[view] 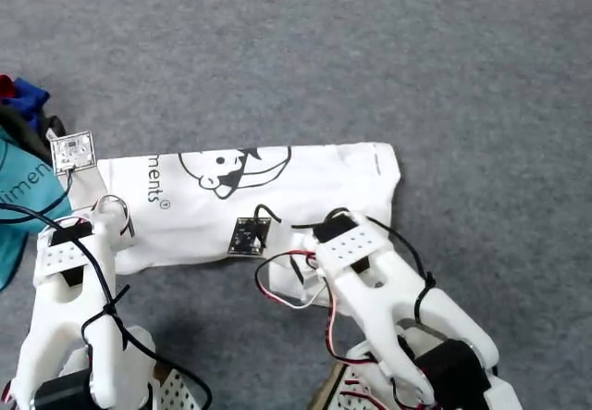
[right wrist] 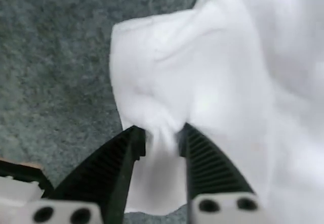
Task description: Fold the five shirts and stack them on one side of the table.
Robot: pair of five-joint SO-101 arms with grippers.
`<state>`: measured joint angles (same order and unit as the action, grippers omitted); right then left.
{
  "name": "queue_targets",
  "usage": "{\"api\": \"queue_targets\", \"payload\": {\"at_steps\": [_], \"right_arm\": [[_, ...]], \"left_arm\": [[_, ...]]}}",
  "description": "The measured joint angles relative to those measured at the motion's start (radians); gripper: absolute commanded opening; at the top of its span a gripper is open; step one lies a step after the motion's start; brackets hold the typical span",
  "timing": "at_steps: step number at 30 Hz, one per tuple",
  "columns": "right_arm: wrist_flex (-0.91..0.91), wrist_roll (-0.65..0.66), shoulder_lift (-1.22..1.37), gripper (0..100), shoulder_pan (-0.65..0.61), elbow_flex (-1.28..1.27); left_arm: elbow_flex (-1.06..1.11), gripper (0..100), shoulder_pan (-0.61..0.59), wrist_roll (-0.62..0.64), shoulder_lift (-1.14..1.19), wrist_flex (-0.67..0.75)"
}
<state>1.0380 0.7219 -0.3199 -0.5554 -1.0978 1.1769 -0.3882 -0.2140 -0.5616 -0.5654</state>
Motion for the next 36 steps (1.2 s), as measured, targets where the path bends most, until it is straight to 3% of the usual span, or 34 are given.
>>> {"api": "queue_targets", "payload": {"at_steps": [5,13,20,36], "right_arm": [[0.0,0.0,0.002,0.1,0.0,0.005],[0.014,0.0,0.043,0.3,0.075,0.052],[0.218,0.002,0.074,0.3,0.104,0.269],[0.519,0.281,0.496,0.3,0.166,0.891]], "left_arm": [[0.0,2,0.0,0.0,0.0,0.0],[0.0,2,0.0,-0.002,0.0,0.0],[0.0,2,0.0,-0.002,0.0,0.006],[0.0,2,0.0,-0.002,0.0,0.008]]}}
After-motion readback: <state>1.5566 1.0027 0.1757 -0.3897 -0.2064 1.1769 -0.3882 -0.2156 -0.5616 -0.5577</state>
